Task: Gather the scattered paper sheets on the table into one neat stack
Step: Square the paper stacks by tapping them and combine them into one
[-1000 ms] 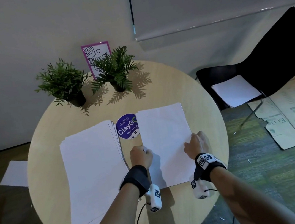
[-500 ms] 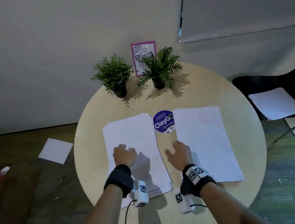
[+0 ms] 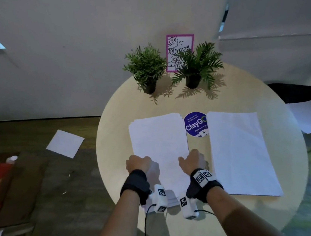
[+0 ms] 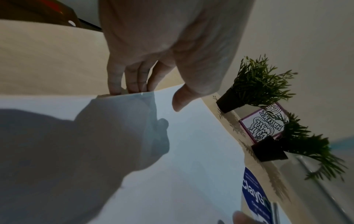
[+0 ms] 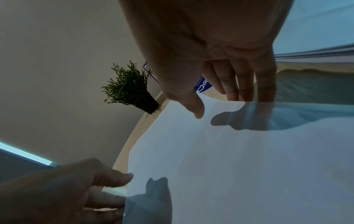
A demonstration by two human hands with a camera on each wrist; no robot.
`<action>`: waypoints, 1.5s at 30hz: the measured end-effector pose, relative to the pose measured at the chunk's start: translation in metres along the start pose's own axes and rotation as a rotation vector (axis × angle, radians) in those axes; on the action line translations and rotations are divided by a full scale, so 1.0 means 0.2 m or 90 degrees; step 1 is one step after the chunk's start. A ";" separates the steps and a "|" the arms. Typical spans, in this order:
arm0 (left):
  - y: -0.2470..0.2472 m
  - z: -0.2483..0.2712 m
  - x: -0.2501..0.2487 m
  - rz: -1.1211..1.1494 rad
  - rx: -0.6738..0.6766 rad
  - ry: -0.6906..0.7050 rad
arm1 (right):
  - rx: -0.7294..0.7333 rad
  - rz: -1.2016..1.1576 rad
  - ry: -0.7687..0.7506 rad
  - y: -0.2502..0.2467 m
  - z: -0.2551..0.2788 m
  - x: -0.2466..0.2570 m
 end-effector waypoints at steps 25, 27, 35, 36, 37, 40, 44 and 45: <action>-0.03 -0.05 0.08 0.232 0.099 0.147 | 0.017 -0.130 -0.063 0.06 -0.19 -0.10; -0.03 -0.02 0.09 0.229 0.120 0.181 | 0.016 -0.124 -0.056 0.07 -0.19 -0.11; -0.10 0.14 0.09 0.336 0.116 0.294 | -0.029 -0.181 -0.089 0.01 -0.13 -0.12; -0.12 0.17 0.08 0.344 0.116 0.314 | -0.028 -0.222 -0.107 -0.01 -0.12 -0.13; -0.14 0.20 0.08 0.351 0.114 0.333 | -0.018 -0.280 -0.128 -0.03 -0.10 -0.14; -0.18 0.29 0.07 0.368 0.116 0.364 | 0.018 -0.422 -0.225 -0.13 -0.01 -0.14; -0.21 0.49 0.05 0.388 0.100 0.435 | 0.038 -0.506 -0.317 -0.29 0.20 -0.20; -0.21 0.54 0.06 0.394 0.099 0.455 | 0.030 -0.516 -0.329 -0.32 0.26 -0.23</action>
Point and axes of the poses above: each hand's wrist, its own z-axis away from the middle knuckle, its own y-axis out of the palm, x = y × z, the point moved 2 cm from there along -z, towards the middle knuckle, and after that the axes turned 6 degrees about -z, right-handed, at the moved point
